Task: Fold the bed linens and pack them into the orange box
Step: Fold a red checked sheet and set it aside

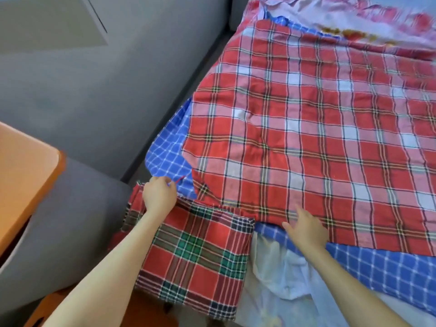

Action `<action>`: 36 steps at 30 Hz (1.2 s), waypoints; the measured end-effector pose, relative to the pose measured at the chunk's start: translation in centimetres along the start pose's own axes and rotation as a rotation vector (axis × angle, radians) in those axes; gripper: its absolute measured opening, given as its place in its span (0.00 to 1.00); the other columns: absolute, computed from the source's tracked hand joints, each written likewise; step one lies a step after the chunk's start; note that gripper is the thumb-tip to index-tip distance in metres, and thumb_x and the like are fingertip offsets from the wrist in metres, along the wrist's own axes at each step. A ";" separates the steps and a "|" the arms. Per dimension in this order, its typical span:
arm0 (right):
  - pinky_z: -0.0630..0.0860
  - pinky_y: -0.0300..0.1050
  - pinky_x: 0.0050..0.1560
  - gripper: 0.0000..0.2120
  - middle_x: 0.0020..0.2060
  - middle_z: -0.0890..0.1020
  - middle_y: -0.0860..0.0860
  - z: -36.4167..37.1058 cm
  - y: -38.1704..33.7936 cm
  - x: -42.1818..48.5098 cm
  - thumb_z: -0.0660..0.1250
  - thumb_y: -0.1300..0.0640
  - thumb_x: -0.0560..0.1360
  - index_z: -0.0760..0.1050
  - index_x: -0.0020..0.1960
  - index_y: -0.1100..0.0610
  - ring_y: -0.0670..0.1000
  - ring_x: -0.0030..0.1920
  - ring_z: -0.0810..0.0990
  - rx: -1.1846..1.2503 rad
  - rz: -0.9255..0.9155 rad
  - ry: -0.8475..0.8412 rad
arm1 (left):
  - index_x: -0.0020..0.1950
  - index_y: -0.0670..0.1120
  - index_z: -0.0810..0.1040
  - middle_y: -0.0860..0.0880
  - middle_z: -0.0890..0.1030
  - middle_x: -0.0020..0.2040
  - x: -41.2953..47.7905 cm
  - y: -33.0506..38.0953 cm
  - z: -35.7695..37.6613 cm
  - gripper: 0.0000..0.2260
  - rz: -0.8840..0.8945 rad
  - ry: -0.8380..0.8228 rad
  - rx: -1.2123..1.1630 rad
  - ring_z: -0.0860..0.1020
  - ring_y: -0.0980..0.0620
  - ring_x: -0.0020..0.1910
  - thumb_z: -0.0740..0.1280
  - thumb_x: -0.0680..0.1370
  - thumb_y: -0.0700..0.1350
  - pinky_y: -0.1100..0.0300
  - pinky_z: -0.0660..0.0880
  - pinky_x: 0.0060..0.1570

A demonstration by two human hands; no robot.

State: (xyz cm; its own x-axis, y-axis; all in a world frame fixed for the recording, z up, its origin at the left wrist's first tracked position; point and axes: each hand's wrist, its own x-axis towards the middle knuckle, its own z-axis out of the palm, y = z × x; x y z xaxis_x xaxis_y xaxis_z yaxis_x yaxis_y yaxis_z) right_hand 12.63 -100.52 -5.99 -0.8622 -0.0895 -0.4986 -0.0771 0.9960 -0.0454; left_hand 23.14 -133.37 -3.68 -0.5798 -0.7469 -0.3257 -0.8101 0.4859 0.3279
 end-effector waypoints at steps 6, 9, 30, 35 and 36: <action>0.50 0.65 0.70 0.49 0.77 0.47 0.56 0.4 3.5 7.2 0.63 0.29 0.67 0.38 0.76 0.42 0.62 0.76 0.49 -0.301 -0.012 -0.160 | 0.63 0.39 0.75 0.39 0.78 0.61 8.4 4.5 3.2 0.27 -0.283 -0.194 -0.410 0.76 0.40 0.58 0.66 0.73 0.58 0.50 0.72 0.59; 0.54 0.65 0.70 0.50 0.77 0.44 0.58 1.3 3.4 9.7 0.65 0.30 0.67 0.39 0.76 0.42 0.65 0.75 0.48 -0.295 -0.030 -0.275 | 0.37 0.44 0.75 0.41 0.80 0.42 10.6 6.2 4.3 0.11 -0.285 -0.139 -0.513 0.79 0.41 0.45 0.71 0.68 0.51 0.53 0.75 0.45; 0.65 0.46 0.69 0.47 0.70 0.69 0.49 -11.2 -3.3 -0.3 0.78 0.50 0.65 0.54 0.76 0.46 0.43 0.68 0.68 1.003 -0.354 -0.225 | 0.39 0.44 0.78 0.46 0.78 0.32 -4.4 23.3 -1.1 0.02 0.151 -0.392 -0.631 0.75 0.48 0.31 0.70 0.70 0.39 0.55 0.74 0.36; 0.75 0.44 0.51 0.27 0.54 0.82 0.48 -16.2 -3.1 -4.9 0.68 0.54 0.73 0.66 0.71 0.50 0.48 0.53 0.80 0.967 -0.288 0.389 | 0.30 0.44 0.72 0.47 0.71 0.26 -8.7 31.0 -3.9 0.12 0.147 -0.430 -0.825 0.68 0.51 0.24 0.67 0.71 0.33 0.63 0.65 0.23; 0.75 0.47 0.49 0.18 0.48 0.84 0.48 -17.9 -1.7 -5.9 0.64 0.54 0.74 0.73 0.63 0.52 0.47 0.48 0.80 1.037 -0.258 0.533 | 0.30 0.44 0.72 0.48 0.71 0.25 -10.2 32.8 -4.6 0.11 0.180 -0.448 -0.823 0.68 0.52 0.23 0.67 0.70 0.33 0.65 0.65 0.21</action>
State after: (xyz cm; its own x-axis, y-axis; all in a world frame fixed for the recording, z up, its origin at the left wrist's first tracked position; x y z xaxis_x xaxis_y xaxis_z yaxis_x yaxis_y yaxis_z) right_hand 8.87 -101.67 12.49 -0.9988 -0.0314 0.0387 -0.0487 0.4516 -0.8909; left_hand 2.91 -111.93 14.45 -0.8077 -0.3654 -0.4627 -0.4891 -0.0231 0.8719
